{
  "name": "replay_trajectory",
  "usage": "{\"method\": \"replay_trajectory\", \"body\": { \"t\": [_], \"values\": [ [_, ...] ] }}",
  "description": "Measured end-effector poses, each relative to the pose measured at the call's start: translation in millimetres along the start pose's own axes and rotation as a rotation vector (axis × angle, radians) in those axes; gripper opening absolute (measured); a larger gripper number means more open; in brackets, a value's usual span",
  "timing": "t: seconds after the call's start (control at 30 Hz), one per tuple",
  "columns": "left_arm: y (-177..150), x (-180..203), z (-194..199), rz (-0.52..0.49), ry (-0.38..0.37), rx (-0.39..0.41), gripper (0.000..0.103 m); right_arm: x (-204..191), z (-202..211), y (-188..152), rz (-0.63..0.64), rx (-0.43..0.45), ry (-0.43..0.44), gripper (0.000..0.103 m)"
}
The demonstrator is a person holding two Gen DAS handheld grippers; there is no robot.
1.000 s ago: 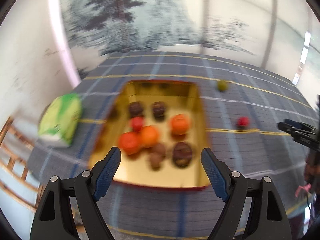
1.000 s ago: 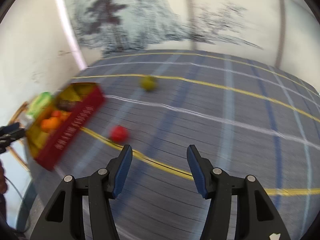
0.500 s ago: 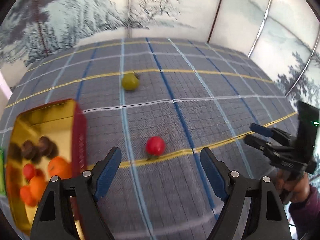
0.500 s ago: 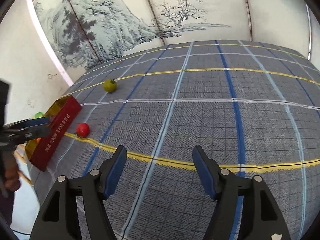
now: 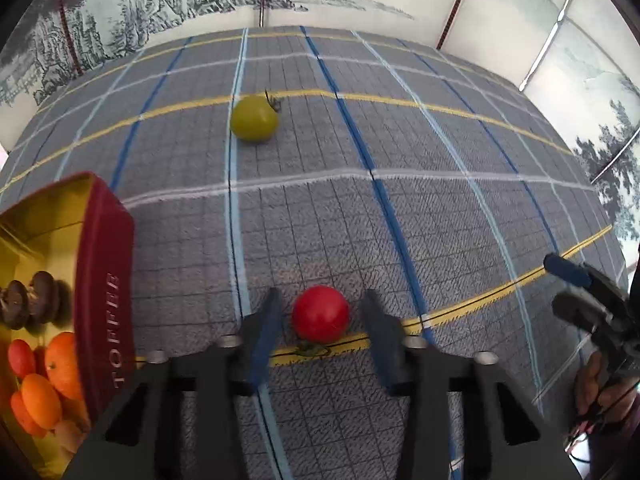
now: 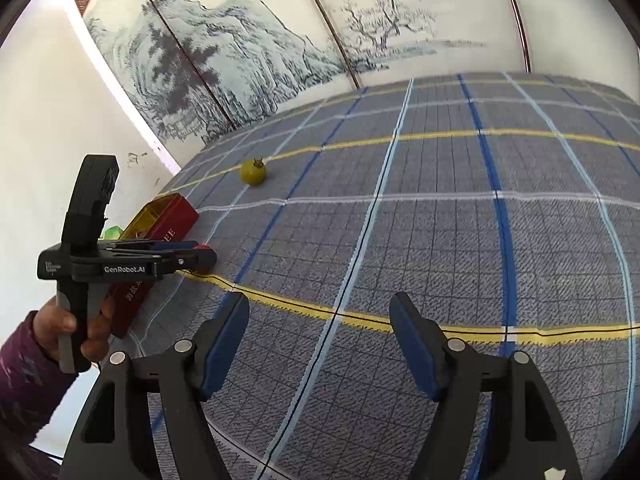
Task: Organize fruits
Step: 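Grasp the red tomato with the left gripper while the right gripper grasps the green fruit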
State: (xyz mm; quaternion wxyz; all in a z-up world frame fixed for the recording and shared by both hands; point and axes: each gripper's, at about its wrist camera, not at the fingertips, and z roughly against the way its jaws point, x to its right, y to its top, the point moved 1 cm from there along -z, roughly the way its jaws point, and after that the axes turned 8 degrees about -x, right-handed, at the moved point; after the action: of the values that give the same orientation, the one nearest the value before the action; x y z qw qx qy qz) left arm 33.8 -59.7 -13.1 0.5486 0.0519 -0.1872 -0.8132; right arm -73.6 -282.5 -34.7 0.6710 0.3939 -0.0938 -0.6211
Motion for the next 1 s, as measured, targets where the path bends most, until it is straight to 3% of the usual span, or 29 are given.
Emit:
{"method": "replay_trajectory", "body": {
  "t": [0.13, 0.3, 0.5, 0.83, 0.9, 0.93, 0.97, 1.0],
  "values": [
    [-5, 0, 3, 0.011, -0.027, 0.012, 0.028, 5, -6, 21, -0.022, -0.035, 0.027, 0.071],
    [-19, -6, 35, 0.083, -0.109, 0.070, 0.028, -24, -22, 81, 0.125, -0.038, 0.072, 0.075],
    [-31, -20, 76, 0.142, -0.182, 0.118, 0.029, -85, -107, 146, 0.333, -0.124, 0.061, 0.077],
    [-41, -41, 115, 0.162, -0.206, 0.178, 0.029, -115, -197, 182, 0.366, -0.207, 0.018, 0.078],
    [-44, -44, 120, 0.166, -0.199, 0.187, 0.029, -117, -207, 182, 0.364, -0.227, 0.004, 0.063],
    [-46, -46, 122, 0.171, -0.198, 0.193, 0.029, -120, -208, 181, 0.377, -0.216, -0.025, 0.042],
    [-49, -49, 126, 0.182, -0.199, 0.201, 0.029, -122, -207, 178, 0.387, -0.217, -0.036, 0.035],
    [-51, -53, 128, 0.191, -0.199, 0.207, 0.029, -122, -205, 175, 0.383, -0.217, -0.040, 0.035]
  ]
}}
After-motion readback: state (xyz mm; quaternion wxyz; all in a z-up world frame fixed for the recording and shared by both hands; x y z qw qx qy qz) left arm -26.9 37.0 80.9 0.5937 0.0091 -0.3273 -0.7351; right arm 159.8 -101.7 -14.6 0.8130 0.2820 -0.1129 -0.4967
